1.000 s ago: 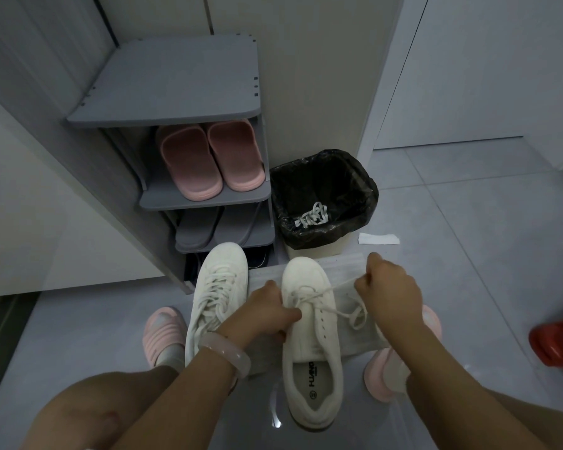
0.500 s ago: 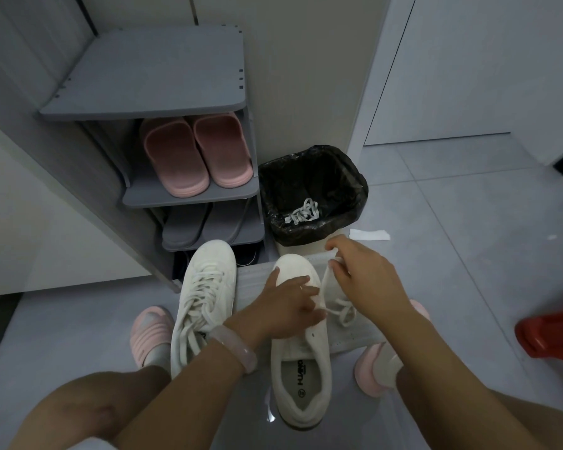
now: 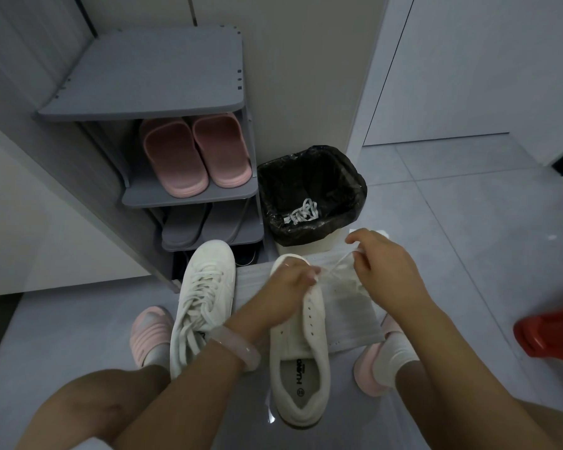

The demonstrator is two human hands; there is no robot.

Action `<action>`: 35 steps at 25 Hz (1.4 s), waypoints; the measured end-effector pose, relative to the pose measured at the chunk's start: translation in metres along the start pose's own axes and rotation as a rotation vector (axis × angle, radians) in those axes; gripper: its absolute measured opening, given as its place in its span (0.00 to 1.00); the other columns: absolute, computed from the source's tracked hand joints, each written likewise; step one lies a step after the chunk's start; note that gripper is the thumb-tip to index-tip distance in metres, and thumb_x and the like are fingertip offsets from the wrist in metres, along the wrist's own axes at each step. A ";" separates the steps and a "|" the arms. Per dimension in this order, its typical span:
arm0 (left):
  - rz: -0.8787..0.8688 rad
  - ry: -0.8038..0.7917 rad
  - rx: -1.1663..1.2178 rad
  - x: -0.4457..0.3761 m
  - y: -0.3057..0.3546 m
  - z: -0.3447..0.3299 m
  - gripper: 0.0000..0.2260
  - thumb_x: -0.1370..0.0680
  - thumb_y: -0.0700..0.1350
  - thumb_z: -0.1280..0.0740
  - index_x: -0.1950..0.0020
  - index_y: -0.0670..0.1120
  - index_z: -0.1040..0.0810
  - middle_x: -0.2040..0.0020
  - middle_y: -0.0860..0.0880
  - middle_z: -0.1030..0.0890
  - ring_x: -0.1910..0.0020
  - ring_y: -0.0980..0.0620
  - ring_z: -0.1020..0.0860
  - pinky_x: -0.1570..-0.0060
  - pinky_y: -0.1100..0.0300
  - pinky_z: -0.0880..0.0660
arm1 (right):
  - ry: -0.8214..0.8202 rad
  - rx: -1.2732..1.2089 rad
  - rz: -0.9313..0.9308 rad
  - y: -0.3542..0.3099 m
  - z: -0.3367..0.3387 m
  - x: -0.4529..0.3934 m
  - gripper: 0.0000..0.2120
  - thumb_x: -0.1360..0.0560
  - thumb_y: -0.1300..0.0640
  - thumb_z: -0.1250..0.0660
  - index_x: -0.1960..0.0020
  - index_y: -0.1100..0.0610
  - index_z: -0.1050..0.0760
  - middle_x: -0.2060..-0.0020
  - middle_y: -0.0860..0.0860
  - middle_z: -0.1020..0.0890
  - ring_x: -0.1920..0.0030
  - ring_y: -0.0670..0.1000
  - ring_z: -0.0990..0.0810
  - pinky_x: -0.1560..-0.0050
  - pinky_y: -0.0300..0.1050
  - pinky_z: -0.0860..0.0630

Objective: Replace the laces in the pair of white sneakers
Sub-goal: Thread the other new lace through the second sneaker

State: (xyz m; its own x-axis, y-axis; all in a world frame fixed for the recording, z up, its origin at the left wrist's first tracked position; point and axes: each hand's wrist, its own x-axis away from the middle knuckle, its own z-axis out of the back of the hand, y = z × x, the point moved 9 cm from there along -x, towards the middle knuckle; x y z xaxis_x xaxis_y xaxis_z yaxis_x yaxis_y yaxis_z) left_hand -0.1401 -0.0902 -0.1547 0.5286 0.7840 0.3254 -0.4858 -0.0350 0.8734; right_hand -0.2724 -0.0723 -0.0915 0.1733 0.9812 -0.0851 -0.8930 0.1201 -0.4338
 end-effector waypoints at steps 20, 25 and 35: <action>0.188 -0.372 -0.113 0.037 -0.002 0.000 0.17 0.21 0.45 0.37 0.33 0.45 0.28 0.52 0.50 0.17 0.59 0.52 0.19 0.52 0.61 0.22 | -0.280 -1.114 -0.506 -0.036 -0.011 0.008 0.13 0.20 0.64 0.46 0.54 0.62 0.24 0.75 0.53 0.23 0.77 0.45 0.27 0.76 0.36 0.29; 0.136 -0.195 -0.065 0.016 -0.015 -0.005 0.19 0.23 0.46 0.34 0.33 0.49 0.32 0.39 0.52 0.26 0.63 0.58 0.23 0.63 0.66 0.25 | -0.316 -1.337 -0.575 -0.040 -0.016 0.010 0.11 0.20 0.64 0.45 0.49 0.61 0.23 0.78 0.50 0.25 0.79 0.43 0.28 0.78 0.32 0.30; 0.016 -0.036 -0.085 0.013 0.003 0.007 0.12 0.19 0.42 0.42 0.53 0.37 0.22 0.62 0.49 0.21 0.67 0.58 0.25 0.60 0.61 0.25 | -0.316 -1.472 -0.516 -0.046 -0.022 0.006 0.11 0.20 0.60 0.43 0.39 0.53 0.30 0.54 0.58 0.17 0.55 0.50 0.16 0.53 0.39 0.19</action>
State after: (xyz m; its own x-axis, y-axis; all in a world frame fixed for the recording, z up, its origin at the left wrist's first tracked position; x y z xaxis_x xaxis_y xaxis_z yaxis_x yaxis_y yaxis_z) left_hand -0.1297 -0.0842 -0.1448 0.5442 0.7608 0.3537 -0.5514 0.0066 0.8342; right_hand -0.2213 -0.0750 -0.0918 0.0600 0.8965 0.4390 0.4282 0.3742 -0.8226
